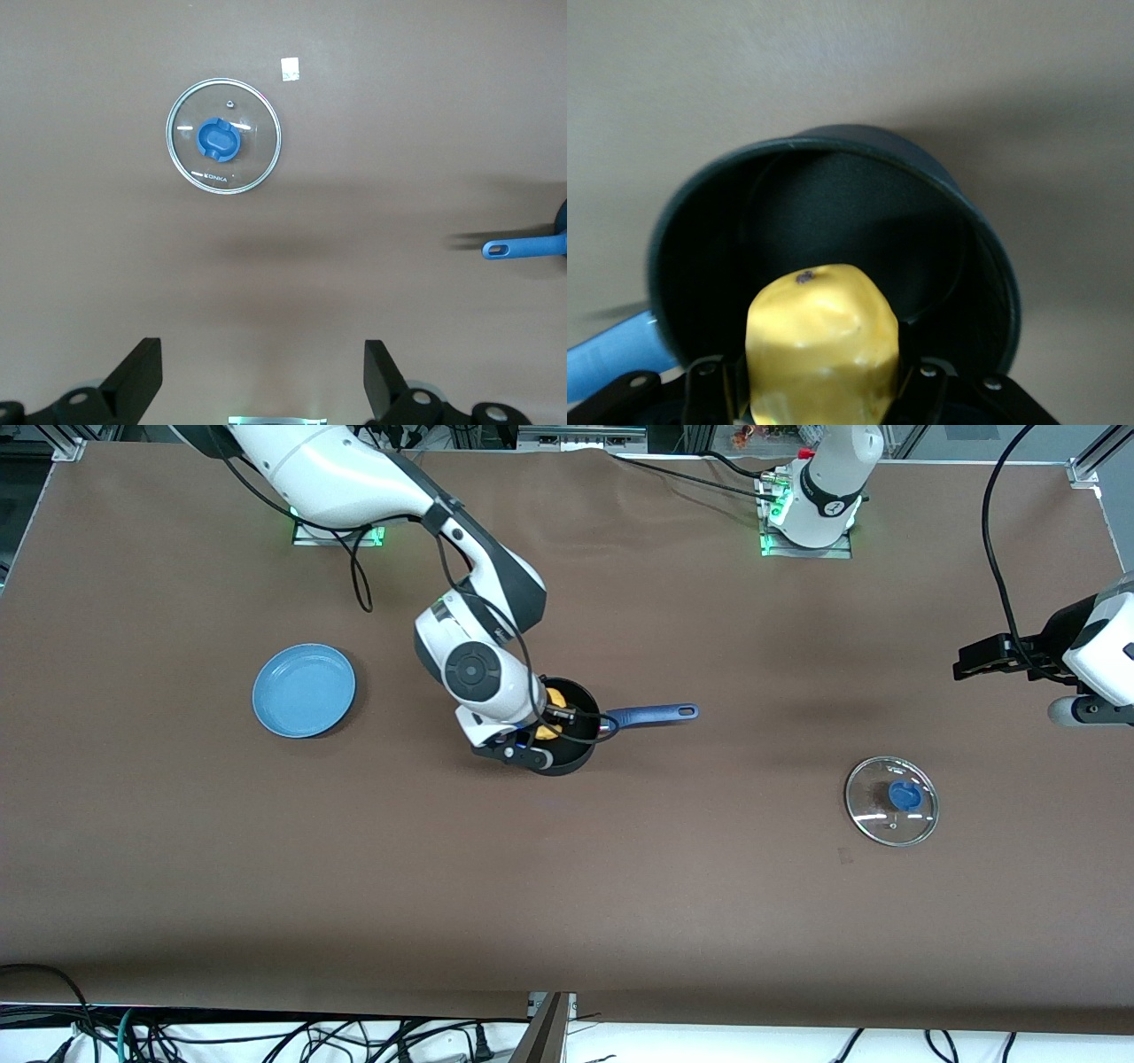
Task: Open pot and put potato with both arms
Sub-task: 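Carry the yellow potato with the right gripper over the open pot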
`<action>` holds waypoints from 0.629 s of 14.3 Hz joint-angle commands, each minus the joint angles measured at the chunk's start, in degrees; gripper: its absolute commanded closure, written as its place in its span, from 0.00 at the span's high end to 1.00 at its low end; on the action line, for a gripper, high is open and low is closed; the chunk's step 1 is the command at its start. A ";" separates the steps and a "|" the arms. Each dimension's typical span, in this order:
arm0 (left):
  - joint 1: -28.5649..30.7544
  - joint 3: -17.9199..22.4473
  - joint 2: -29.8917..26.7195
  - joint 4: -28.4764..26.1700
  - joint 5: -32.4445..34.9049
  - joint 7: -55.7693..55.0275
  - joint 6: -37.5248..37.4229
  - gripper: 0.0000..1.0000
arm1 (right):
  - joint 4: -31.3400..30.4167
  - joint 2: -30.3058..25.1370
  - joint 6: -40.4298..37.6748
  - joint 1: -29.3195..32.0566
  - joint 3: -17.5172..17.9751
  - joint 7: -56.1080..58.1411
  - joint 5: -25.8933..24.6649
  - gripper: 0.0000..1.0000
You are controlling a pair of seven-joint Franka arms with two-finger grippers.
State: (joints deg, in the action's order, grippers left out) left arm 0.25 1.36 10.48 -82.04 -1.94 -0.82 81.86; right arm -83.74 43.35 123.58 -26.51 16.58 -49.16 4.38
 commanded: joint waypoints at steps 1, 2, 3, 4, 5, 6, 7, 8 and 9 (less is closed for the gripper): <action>0.27 -0.22 -0.28 0.39 0.97 0.12 -0.21 1.00 | 2.09 3.48 2.87 -1.17 -0.85 -0.58 -2.88 0.26; 0.10 -0.22 -0.28 0.39 1.06 -0.32 -0.03 1.00 | 2.09 4.45 4.80 -1.78 -0.85 -0.67 -3.15 0.26; 0.10 -0.22 -0.28 0.39 1.06 -0.41 -0.03 1.00 | 2.00 4.98 6.30 -2.49 -1.02 -0.67 -3.15 0.27; 0.10 -0.22 -0.28 0.39 1.06 -0.15 -0.12 1.00 | 2.00 5.42 6.93 -2.67 -1.11 -0.58 -3.15 0.28; 0.19 -0.22 -0.28 0.39 0.97 0.03 -0.12 1.00 | 1.91 5.51 6.93 -2.67 -1.11 -0.50 -3.15 0.29; 0.19 -0.22 -0.20 0.39 0.97 0.12 -0.03 1.00 | 1.74 5.51 6.76 -2.67 -1.20 -0.49 -3.33 0.39; 0.19 -0.22 -0.20 0.39 0.97 0.21 -0.12 1.00 | 1.65 5.51 6.67 -2.67 -1.20 -0.58 -3.33 0.87; 0.19 -0.22 -0.20 0.39 1.06 0.29 0.06 1.00 | 1.73 5.16 6.50 -2.58 -1.28 -0.41 -3.50 1.00; 0.10 -0.22 -0.11 0.39 1.15 0.30 0.84 1.00 | 1.73 4.81 6.41 -2.49 -1.28 -0.32 -3.77 1.00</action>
State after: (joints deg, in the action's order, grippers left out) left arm 0.29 1.38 10.48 -82.04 -1.94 -0.82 82.02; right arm -83.39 48.42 130.61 -28.50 15.90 -49.15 1.68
